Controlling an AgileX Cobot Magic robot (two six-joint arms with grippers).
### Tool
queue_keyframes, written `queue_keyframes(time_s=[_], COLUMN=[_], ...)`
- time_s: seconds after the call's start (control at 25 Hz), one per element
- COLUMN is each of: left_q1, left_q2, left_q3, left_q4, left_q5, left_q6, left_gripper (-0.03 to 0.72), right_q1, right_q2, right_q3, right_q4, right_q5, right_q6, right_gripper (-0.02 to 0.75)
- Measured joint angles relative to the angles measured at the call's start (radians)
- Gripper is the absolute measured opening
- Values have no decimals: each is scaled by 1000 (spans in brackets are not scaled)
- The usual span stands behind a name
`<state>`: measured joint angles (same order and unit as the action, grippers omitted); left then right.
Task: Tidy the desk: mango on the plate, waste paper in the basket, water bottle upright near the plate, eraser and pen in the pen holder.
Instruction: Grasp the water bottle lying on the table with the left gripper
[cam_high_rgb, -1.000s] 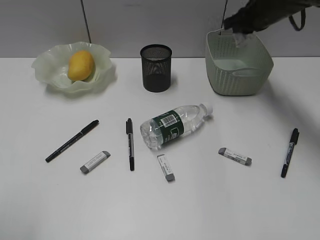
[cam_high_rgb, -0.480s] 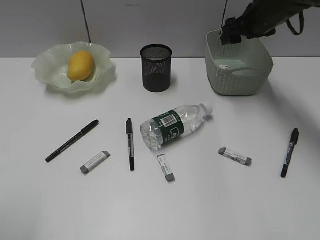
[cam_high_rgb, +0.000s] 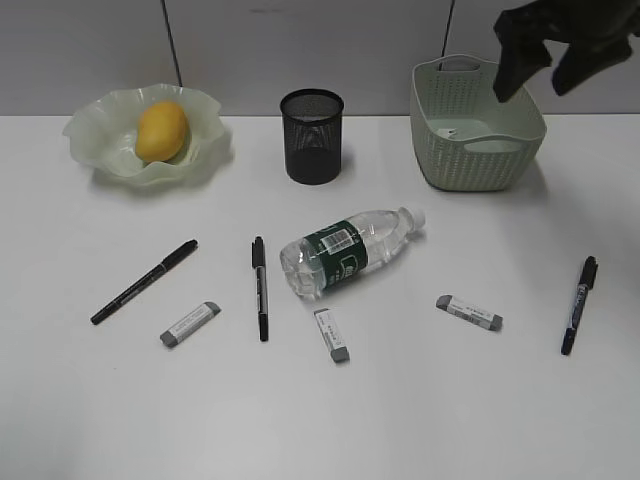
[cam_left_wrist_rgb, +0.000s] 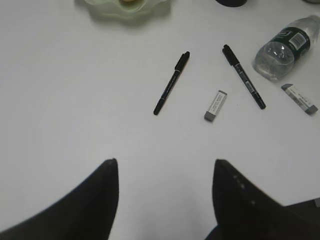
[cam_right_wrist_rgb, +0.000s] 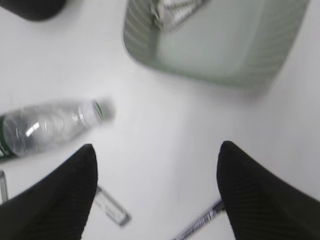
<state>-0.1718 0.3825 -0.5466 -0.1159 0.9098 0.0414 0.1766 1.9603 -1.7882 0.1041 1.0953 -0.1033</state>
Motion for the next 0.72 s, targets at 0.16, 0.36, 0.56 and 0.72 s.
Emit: queue_keyframes(time_s=[0.16,0.36,0.56,0.72], left_q1=[0,0,0,0], left_q2=[0,0,0,0], left_q3=[0,0,0,0], left_q4=[-1,-1,-1,-2], left_q5=[0,1,3,4], left_q6=[0,0,0,0], left_gripper=[454,454,454,454], right_q1=[0,0,0,0], right_q2=[-43,-180,-356,-521], right_q3=[3,56,225,438], right_q4=[-65,-57,-54,-54], right_q5=[106,108,108,109], right_q6=[57,94,103,103], right_gripper=[575,572,524,498])
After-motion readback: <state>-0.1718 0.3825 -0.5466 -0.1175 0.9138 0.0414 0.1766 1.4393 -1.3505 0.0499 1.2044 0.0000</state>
